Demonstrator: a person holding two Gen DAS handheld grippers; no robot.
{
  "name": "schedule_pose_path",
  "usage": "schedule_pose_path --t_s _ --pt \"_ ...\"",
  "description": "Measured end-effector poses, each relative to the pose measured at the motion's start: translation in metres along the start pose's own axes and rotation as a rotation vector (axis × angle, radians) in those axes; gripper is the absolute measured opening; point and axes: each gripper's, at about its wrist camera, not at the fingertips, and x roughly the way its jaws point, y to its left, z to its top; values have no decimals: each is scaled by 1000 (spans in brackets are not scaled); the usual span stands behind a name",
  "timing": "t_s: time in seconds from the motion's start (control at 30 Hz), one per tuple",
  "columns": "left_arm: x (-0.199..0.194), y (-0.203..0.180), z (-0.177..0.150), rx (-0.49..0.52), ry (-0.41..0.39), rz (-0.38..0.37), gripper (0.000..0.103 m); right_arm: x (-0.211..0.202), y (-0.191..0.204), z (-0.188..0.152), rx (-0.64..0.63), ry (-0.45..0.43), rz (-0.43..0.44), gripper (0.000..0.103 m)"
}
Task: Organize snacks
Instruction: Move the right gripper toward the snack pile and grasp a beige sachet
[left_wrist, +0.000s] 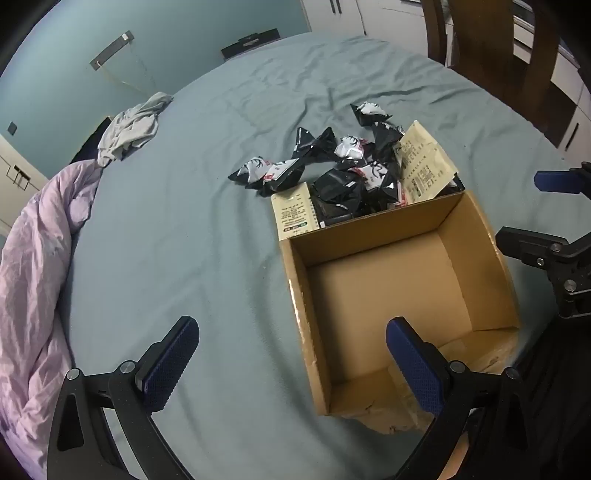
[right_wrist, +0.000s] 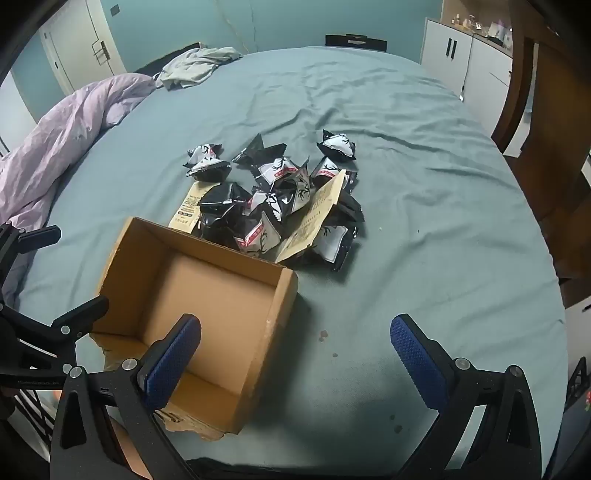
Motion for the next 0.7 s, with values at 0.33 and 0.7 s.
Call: schedule_pose_path --t_s 0.33,0.7 --pt "8 -6 -4 11 25 -10 103 2 4 -1 -6 -3 -16 103" --pt "9 -1 -3 -3 33 -7 103 4 2 1 -12 16 2 103"
